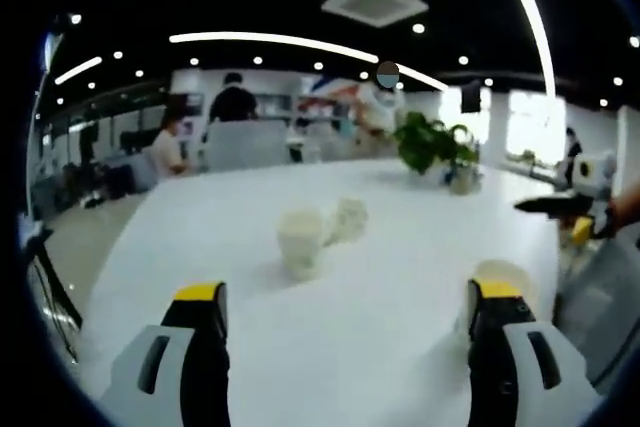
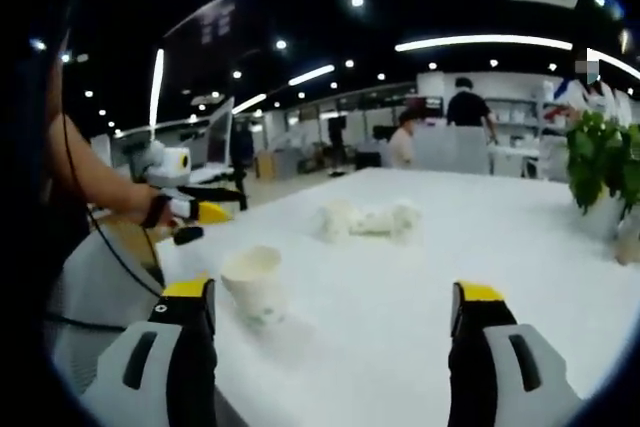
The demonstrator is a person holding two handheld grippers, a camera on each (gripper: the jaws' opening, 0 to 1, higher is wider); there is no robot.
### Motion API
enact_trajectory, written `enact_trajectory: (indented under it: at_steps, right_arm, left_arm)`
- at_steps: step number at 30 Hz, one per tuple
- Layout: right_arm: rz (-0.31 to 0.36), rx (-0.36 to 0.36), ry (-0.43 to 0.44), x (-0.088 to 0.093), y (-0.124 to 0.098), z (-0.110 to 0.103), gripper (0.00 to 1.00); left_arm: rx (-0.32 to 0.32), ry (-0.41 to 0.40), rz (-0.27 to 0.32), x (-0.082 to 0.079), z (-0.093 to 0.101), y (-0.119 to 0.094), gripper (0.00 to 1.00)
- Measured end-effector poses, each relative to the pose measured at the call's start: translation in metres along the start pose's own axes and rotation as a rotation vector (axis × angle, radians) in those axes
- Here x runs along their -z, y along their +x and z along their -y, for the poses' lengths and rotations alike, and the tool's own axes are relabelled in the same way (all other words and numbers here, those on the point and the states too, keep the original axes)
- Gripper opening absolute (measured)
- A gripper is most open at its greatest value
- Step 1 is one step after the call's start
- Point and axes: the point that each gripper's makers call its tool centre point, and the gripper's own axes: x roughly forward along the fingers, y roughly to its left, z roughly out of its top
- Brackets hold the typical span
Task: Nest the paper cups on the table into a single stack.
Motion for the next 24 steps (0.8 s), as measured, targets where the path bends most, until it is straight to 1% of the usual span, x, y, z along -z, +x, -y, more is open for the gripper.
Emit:
enact_trajectory:
  at_steps: [3,9,13,15,17,20,24]
  right_arm:
    - [0.005,0.01,-0.007,-0.003,0.001,0.003,0.96]
    - [0.008,0.015,-0.026,-0.006,0.008,0.006,0.96]
    - [0.011,0.031,-0.054,-0.005,0.01,0.003,0.95]
    - [0.005,0.021,-0.058,-0.003,0.009,-0.001,0.94]
    - [0.0,0.01,-0.062,-0.002,0.01,-0.002,0.94]
    - [-0.004,0.005,-0.057,0.001,0.011,-0.002,0.94]
    - [0.0,0.012,-0.043,0.001,0.01,0.0,0.94]
  left_arm:
    - [0.006,0.021,-0.019,0.003,-0.003,0.013,0.98]
    - [0.027,0.018,-0.027,0.002,-0.009,0.04,0.98]
    - [0.028,0.004,-0.026,0.0,-0.016,0.053,0.98]
    - [0.028,0.0,-0.024,0.001,-0.022,0.061,0.98]
    - [0.03,-0.011,-0.025,0.0,-0.025,0.067,0.96]
    - [0.03,-0.014,-0.023,0.002,-0.029,0.077,0.95]
    - [0.025,-0.019,-0.011,-0.002,-0.034,0.093,0.95]
